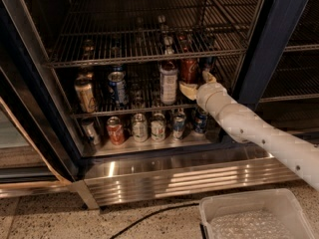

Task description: Pick coke can from middle shelf of fridge

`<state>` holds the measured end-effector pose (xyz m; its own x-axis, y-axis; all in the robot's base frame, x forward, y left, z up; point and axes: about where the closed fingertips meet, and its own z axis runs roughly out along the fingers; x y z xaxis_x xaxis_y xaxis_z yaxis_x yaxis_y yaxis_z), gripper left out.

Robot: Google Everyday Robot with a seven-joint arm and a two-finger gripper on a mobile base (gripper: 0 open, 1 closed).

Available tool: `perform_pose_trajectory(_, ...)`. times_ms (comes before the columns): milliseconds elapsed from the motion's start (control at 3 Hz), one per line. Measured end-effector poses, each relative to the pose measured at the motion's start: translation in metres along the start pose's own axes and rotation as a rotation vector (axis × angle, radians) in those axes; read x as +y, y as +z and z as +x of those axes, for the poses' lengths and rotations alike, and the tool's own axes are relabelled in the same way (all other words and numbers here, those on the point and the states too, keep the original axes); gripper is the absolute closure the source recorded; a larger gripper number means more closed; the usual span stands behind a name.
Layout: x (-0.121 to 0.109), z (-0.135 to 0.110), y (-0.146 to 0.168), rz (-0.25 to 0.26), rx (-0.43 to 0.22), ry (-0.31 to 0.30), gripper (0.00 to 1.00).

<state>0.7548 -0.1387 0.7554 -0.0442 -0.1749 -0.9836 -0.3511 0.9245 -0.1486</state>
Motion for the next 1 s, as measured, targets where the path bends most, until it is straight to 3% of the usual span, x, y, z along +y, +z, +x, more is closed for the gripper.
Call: perform_pose_trajectory(1000,-0.002,-0.005,0.028,0.021,-0.019,-0.019,0.44)
